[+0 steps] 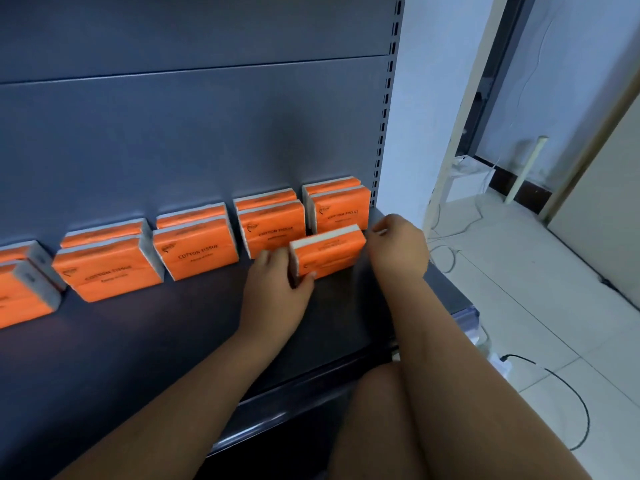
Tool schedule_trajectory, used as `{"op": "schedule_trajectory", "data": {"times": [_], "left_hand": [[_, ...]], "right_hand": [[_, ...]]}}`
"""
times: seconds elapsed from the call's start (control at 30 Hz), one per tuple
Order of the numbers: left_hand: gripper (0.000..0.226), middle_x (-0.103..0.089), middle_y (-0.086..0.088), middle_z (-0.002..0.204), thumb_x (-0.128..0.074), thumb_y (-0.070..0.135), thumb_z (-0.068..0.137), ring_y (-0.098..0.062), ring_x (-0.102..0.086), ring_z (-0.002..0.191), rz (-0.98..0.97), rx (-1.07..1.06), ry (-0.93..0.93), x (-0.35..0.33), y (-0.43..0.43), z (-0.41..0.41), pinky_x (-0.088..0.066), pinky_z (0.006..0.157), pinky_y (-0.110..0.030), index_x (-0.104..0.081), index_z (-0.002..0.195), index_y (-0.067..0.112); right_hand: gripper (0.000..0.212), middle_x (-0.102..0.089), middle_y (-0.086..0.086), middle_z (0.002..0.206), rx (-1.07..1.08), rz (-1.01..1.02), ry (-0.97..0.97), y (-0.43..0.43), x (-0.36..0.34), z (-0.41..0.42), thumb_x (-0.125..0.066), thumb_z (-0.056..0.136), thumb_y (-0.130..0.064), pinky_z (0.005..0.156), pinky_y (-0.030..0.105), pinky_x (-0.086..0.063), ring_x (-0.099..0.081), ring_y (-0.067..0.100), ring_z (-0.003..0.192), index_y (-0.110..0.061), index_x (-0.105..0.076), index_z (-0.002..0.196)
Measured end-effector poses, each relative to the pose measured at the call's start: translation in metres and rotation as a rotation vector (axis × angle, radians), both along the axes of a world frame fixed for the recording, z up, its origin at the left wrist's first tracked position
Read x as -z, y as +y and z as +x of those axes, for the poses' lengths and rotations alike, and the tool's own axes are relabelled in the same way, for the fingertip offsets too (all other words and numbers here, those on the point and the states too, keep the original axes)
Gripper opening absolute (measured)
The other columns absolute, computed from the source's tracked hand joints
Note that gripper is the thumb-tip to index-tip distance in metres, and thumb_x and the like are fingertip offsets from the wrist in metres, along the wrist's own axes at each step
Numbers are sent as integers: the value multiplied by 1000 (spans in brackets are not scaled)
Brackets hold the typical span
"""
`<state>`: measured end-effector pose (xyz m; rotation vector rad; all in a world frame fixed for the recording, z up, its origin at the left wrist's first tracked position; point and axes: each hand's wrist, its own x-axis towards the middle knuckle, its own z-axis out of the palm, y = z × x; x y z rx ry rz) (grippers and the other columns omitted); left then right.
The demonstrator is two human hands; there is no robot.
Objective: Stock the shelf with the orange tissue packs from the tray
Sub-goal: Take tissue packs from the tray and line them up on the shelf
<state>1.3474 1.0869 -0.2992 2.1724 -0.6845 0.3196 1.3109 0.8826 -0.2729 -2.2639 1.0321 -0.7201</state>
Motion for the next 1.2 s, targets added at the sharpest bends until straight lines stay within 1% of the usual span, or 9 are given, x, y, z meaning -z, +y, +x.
{"op": "schedule_trajectory", "data": {"times": [0.13,0.27,0.47,0.6,0.73,0.9,1.0,1.1,1.2], "left_hand": [[25,-58,0,104,-79,29,86,-13,-57,96,-57,25,175,-5,-20,7,-42,82,-27,-72,107,16],[15,-64,-1,101,-77,26,89,-16,-63,93,-134,34,305,-10,-27,12,-48,78,-29,-71,103,23],[55,-63,13,125,-69,13,96,-4,-64,112,-293,179,537,-18,-30,5,-52,95,-25,-50,143,36],[47,-63,32,121,-62,9,100,13,-57,119,-281,297,629,-24,-30,-2,-46,91,-8,-57,130,46],[46,-59,50,107,-62,18,103,31,-50,108,-214,424,717,-30,-29,-5,-41,84,3,-51,120,59],[54,-55,39,117,-64,25,101,23,-52,109,-237,409,784,-31,-31,4,-39,98,-12,-43,145,48],[72,-57,22,137,-67,26,99,5,-51,125,-291,382,863,-32,-34,10,-34,119,-32,-28,159,37],[74,-51,11,151,-68,26,98,-2,-48,133,-277,396,895,-33,-34,13,-32,122,-37,-28,160,34],[71,-51,9,150,-69,26,97,-6,-48,135,-314,357,900,-32,-34,12,-34,122,-37,-34,159,28]], "right_hand": [[31,-71,-8,80,-189,223,-113,3,2,-8,-50,82,-1,73,31,-54,-68,17,82,-27,-65,74],[33,-72,-5,79,-216,318,-177,-2,1,-9,-49,79,1,75,30,-58,-69,14,80,-23,-71,80],[28,-71,-7,83,-195,360,-213,-2,-2,-11,-52,80,-2,69,25,-51,-66,8,82,-23,-70,86],[26,-71,-6,88,-144,362,-218,-2,-2,-10,-53,81,-3,64,22,-45,-66,10,86,-22,-67,89],[31,-64,-11,87,-117,312,-212,-1,-1,-10,-54,87,-4,63,16,-38,-60,4,83,-17,-66,112],[30,-64,-9,96,-167,300,-179,3,-4,-8,-58,88,-9,79,26,-44,-62,14,95,-19,-65,116],[22,-56,-16,84,-176,281,-166,7,-7,-9,-58,89,-10,76,28,-45,-58,12,87,-21,-63,107],[25,-51,-18,79,-167,267,-151,10,-10,-10,-55,89,-8,64,23,-39,-54,9,79,-13,-66,112],[30,-64,2,91,-151,266,-116,16,-15,-14,-56,90,-9,71,32,-49,-64,27,99,-4,-64,118]]}}
